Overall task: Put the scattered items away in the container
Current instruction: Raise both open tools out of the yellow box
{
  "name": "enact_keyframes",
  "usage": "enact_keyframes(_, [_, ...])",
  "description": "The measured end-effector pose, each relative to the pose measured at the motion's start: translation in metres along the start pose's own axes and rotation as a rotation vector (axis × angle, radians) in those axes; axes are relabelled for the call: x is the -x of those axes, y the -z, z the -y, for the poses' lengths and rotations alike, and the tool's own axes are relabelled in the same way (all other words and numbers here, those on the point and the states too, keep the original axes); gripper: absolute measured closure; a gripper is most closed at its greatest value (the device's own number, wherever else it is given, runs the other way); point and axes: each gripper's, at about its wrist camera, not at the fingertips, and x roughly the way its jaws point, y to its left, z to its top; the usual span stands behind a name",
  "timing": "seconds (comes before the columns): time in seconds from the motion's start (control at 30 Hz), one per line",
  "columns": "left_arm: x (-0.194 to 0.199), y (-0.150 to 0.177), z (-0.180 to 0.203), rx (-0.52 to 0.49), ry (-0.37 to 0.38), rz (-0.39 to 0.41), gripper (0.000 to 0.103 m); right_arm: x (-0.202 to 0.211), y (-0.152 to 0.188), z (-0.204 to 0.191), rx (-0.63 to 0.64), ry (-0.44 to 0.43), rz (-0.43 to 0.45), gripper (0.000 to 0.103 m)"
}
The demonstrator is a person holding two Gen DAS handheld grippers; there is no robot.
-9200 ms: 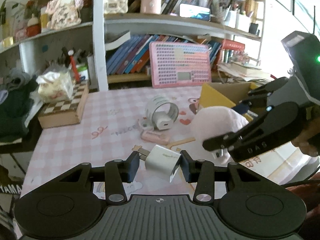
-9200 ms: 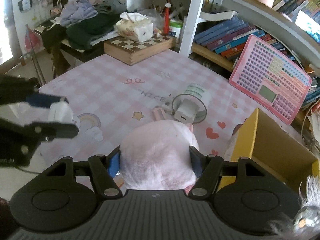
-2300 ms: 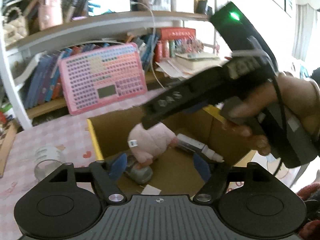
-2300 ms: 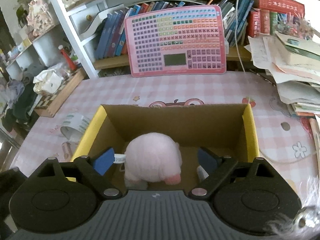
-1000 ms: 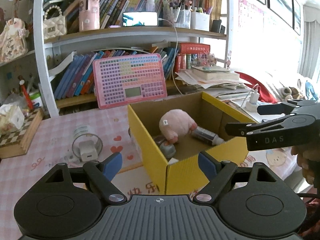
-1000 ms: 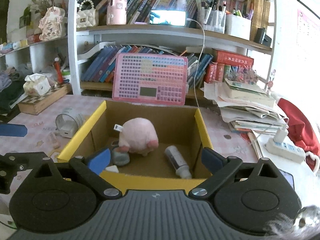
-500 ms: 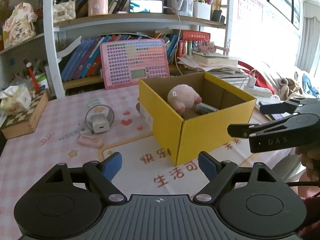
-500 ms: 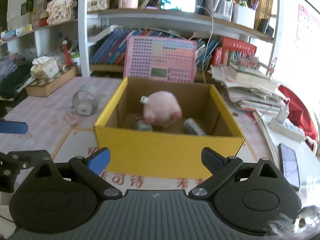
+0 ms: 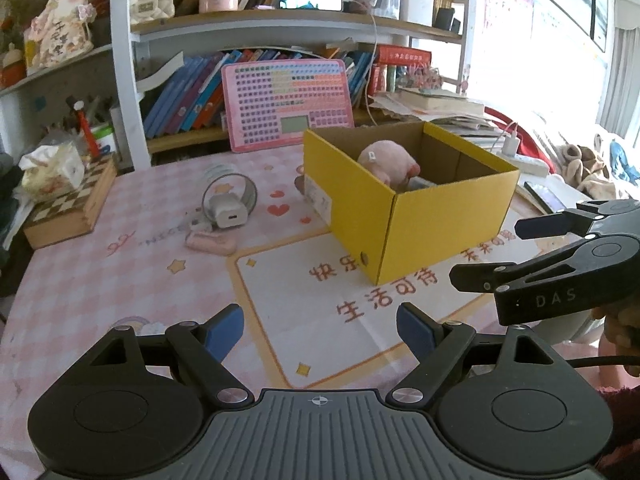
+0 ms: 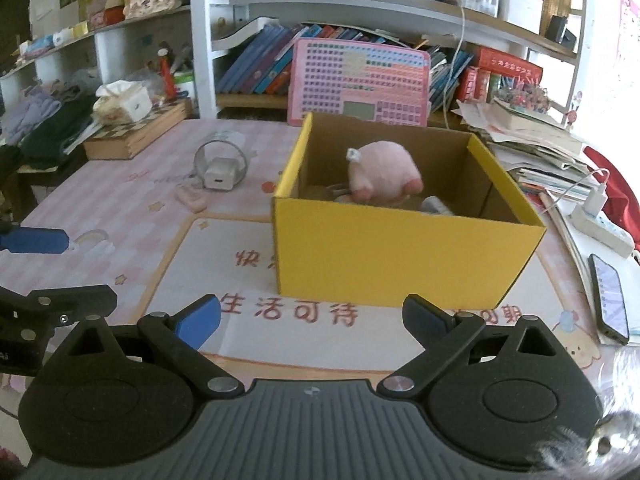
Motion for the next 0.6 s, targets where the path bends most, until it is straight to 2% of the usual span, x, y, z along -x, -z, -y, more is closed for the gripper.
enact_keyframes(0.6, [0.015,0.017,-0.028,-0.001,-0.006,-0.007,0.017,0.000,0.005,-0.048,0.059,-0.033,-0.025,0.005])
